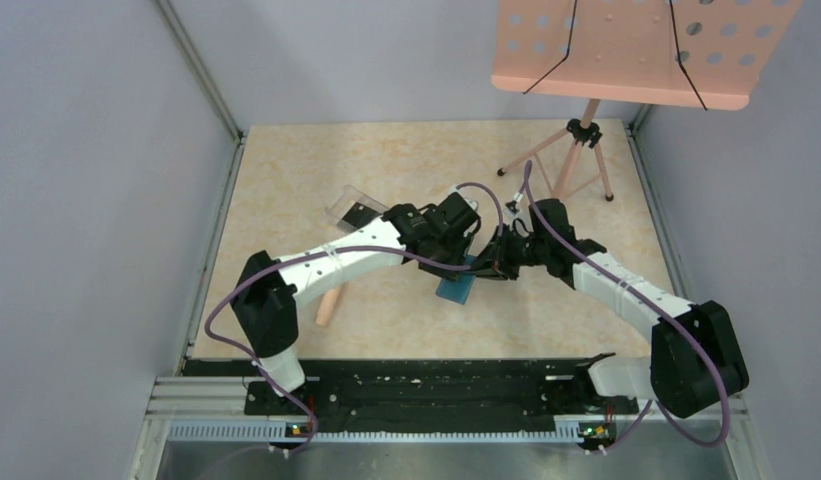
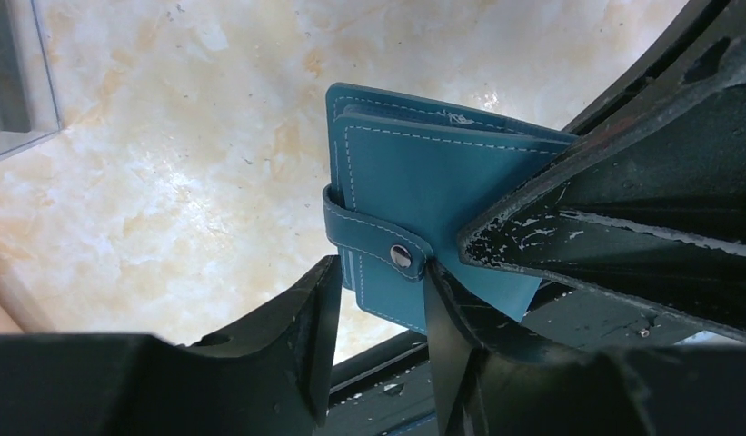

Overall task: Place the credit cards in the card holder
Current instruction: Open the card holder at the center of the board.

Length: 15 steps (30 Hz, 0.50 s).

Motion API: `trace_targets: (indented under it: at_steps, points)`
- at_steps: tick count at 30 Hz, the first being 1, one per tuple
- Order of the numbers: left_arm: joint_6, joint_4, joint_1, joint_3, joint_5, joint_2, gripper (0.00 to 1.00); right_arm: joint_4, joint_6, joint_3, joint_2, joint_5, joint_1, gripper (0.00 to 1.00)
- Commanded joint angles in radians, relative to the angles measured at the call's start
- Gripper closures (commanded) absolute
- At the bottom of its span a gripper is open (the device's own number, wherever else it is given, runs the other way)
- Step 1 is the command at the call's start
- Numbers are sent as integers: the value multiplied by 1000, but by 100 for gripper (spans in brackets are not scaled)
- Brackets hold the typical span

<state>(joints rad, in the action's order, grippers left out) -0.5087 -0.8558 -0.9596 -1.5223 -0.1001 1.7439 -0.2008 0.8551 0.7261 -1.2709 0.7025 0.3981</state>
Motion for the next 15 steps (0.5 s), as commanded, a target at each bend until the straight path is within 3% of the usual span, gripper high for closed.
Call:
trace_targets:
  at_steps: [1,15]
  points:
    - [-34,32,42,23,-50,22,57,9,5,-10,53,95,28,100]
    - [-120,80,215,235,31,-43,63,-16,-15,-24,57,107,29,100]
